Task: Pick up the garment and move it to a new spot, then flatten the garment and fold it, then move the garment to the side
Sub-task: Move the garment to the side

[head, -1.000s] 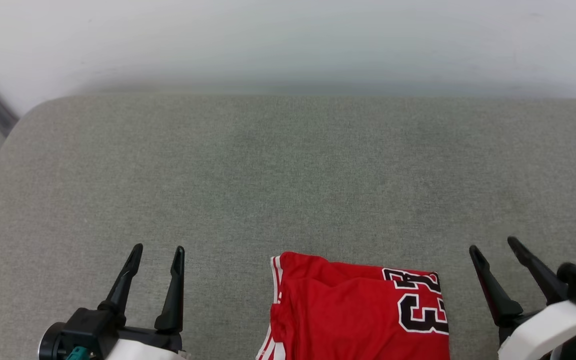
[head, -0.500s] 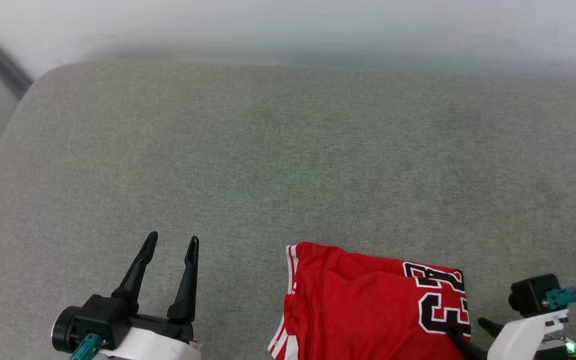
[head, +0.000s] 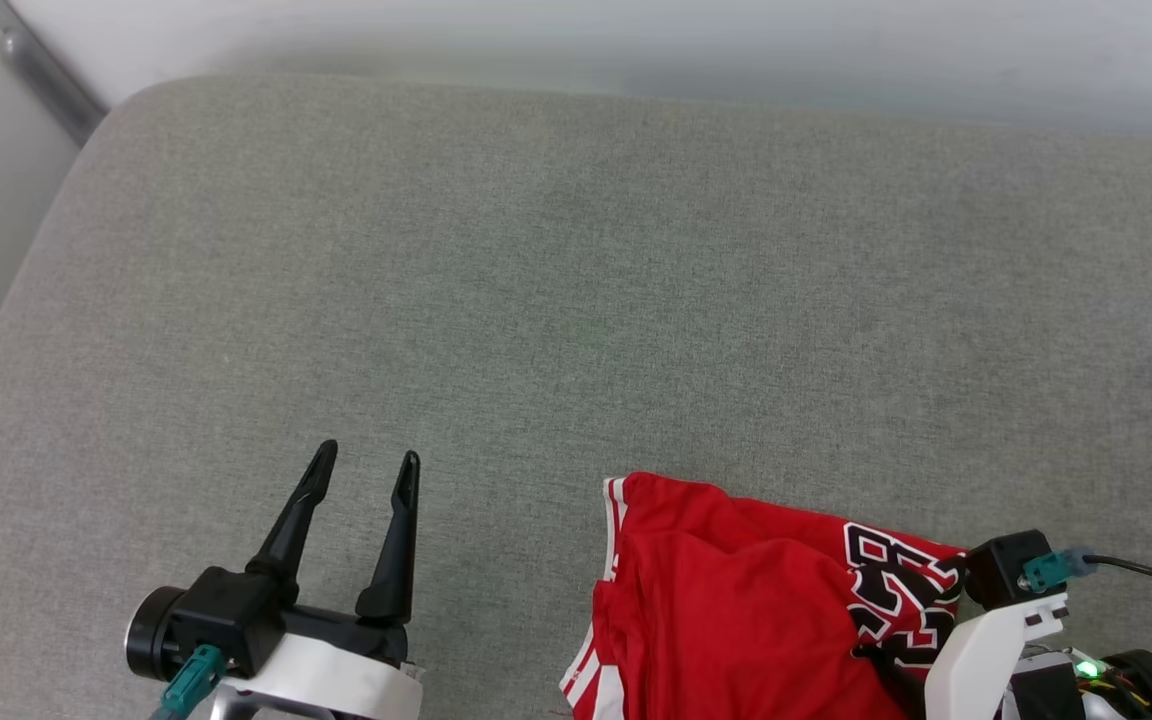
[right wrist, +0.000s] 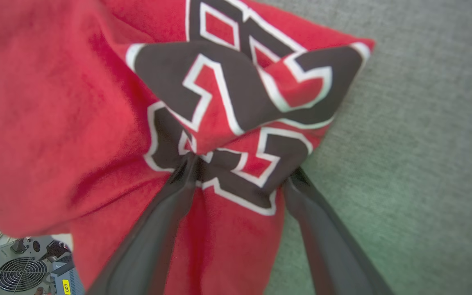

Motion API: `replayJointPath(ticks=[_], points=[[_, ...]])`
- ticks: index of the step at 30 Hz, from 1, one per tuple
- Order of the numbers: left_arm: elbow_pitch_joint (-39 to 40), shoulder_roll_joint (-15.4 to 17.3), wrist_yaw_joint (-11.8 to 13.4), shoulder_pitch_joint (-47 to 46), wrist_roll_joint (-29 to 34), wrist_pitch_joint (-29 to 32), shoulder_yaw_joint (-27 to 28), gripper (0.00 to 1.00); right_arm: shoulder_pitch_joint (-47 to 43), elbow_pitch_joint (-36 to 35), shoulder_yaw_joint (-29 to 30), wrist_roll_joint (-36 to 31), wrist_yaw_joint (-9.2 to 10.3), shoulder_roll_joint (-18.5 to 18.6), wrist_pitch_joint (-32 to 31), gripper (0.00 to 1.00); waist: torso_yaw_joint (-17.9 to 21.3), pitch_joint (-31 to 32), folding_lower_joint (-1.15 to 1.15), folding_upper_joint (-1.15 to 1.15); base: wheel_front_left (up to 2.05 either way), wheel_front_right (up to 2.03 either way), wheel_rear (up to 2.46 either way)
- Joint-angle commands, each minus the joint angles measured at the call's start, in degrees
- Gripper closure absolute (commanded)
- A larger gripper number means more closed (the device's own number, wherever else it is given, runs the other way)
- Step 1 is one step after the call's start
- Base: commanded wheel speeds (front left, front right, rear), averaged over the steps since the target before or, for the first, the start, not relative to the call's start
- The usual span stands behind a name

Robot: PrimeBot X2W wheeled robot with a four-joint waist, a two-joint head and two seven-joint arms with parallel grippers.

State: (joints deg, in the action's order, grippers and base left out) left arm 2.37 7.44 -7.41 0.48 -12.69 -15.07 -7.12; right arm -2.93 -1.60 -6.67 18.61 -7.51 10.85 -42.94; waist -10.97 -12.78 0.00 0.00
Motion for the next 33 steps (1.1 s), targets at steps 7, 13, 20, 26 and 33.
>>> replayJointPath(ticks=[7, 13, 20, 26, 33], points=[[-0.47, -0.15, -0.06, 0.39, -0.56, -0.12, -1.05, 0.0, 1.79, 6.67, -3.59, -0.65, 0.07, 1.99, 4.01, 1.0, 1.17, 2.12, 0.0, 0.0, 0.0, 0.0, 0.0], [0.1, 0.31, -0.06, 1.16, -1.0, -0.12, -2.99, 0.0, 6.4, 2.45, -7.02, -4.17, 0.07, 8.57, 5.6, 1.0, 5.1, 3.52, 0.0, 0.0, 0.0, 0.0, 0.0], [1.67, -0.08, -0.06, -1.02, 0.2, -0.12, -5.0, 0.0, 13.95, -2.71, -12.79, -8.83, 0.04, 20.75, 4.92, 1.0, 12.35, 0.77, 0.0, 0.0, 0.0, 0.0, 0.0], [3.04, 0.17, -0.06, -4.75, 1.61, -0.12, -7.81, 0.0, 18.44, -4.07, -13.14, -9.34, 0.06, 28.28, 5.49, 1.0, 17.52, -3.38, 0.0, 0.0, 0.0, 0.0, 0.0], [4.22, 2.32, -0.06, -10.93, 3.69, -0.12, -12.86, 0.0, 22.23, 0.92, -9.53, -10.32, 0.06, 36.72, 9.62, 1.0, 23.1, -10.65, 0.0, 0.0, 0.0, 0.0, 0.0]])
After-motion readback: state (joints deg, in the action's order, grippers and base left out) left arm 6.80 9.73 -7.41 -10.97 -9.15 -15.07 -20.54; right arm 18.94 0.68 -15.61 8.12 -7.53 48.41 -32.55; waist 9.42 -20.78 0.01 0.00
